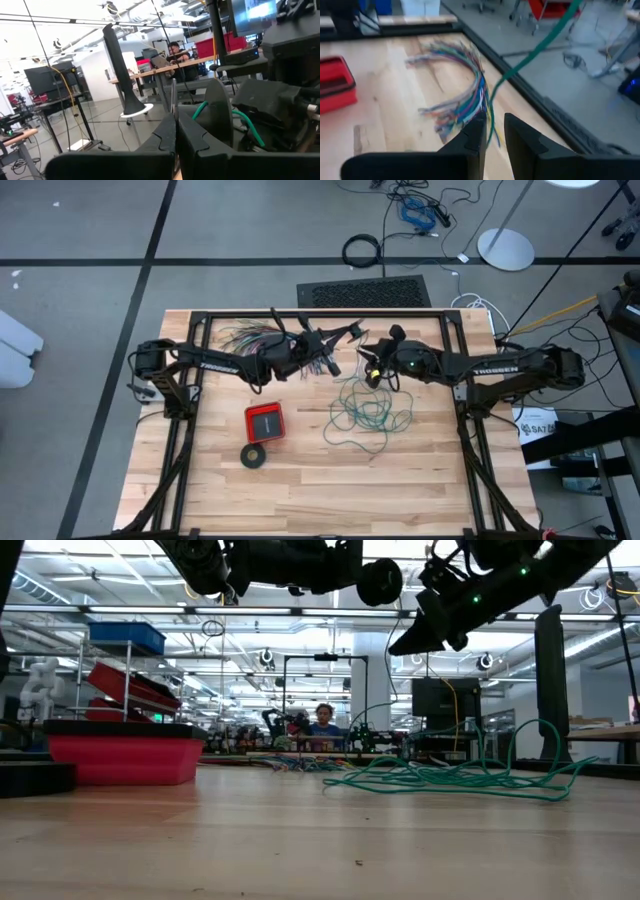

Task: Coil cords
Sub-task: Coil the green wire onto the spool

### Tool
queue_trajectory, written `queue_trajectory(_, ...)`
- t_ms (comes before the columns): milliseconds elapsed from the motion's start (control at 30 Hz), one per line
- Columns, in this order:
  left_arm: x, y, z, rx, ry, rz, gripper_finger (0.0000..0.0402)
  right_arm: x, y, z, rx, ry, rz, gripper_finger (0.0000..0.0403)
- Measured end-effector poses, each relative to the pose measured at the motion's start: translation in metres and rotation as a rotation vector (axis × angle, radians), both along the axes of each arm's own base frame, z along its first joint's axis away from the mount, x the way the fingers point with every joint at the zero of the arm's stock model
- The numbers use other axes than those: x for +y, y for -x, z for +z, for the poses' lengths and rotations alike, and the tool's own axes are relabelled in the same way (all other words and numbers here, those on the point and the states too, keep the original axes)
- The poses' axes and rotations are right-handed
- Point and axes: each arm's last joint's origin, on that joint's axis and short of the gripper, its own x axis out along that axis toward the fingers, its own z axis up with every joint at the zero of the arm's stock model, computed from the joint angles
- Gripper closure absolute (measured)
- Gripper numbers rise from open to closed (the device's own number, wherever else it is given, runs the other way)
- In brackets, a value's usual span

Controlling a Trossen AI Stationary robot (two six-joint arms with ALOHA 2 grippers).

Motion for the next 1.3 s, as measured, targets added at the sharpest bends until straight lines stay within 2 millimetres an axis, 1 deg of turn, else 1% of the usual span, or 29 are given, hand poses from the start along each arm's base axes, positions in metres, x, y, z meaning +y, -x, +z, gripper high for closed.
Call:
queue_trajectory(167,-0.002,0.0,0.0,-0.002,0.0,-0.007,0.0402,-0.001,0.003,-0.004,-0.104,0.053,-0.002,0.0346)
queue_trajectory(300,-0.003,0.0,0.001,-0.006,0.0,-0.009,0.0402,-0.005,0.005,-0.008,-0.104,0.047,-0.016,0.0346)
queue_trajectory(467,-0.003,0.0,0.002,-0.026,0.003,-0.014,0.0402,-0.006,0.001,-0.013,-0.1,0.042,-0.013,0.0348)
queue_trajectory(567,-0.003,0.0,0.002,-0.032,0.017,-0.023,0.0402,-0.007,-0.003,-0.016,-0.106,0.045,-0.011,0.0359)
queue_trajectory(733,-0.003,0.0,0.002,-0.03,0.017,-0.024,0.0402,-0.008,-0.006,-0.022,-0.088,0.047,-0.01,0.0392)
queue_trajectory(833,-0.003,0.0,0.002,-0.03,0.017,-0.024,0.0402,-0.008,-0.007,-0.022,-0.088,0.048,-0.01,0.04)
queue_trajectory(1133,-0.003,0.0,0.002,-0.029,0.017,-0.024,0.0402,-0.008,-0.007,-0.019,-0.109,0.072,-0.017,0.0402)
queue_trajectory(1300,-0.003,0.0,0.001,-0.027,0.017,-0.024,0.0402,-0.01,-0.007,-0.019,-0.136,0.033,-0.035,0.0403)
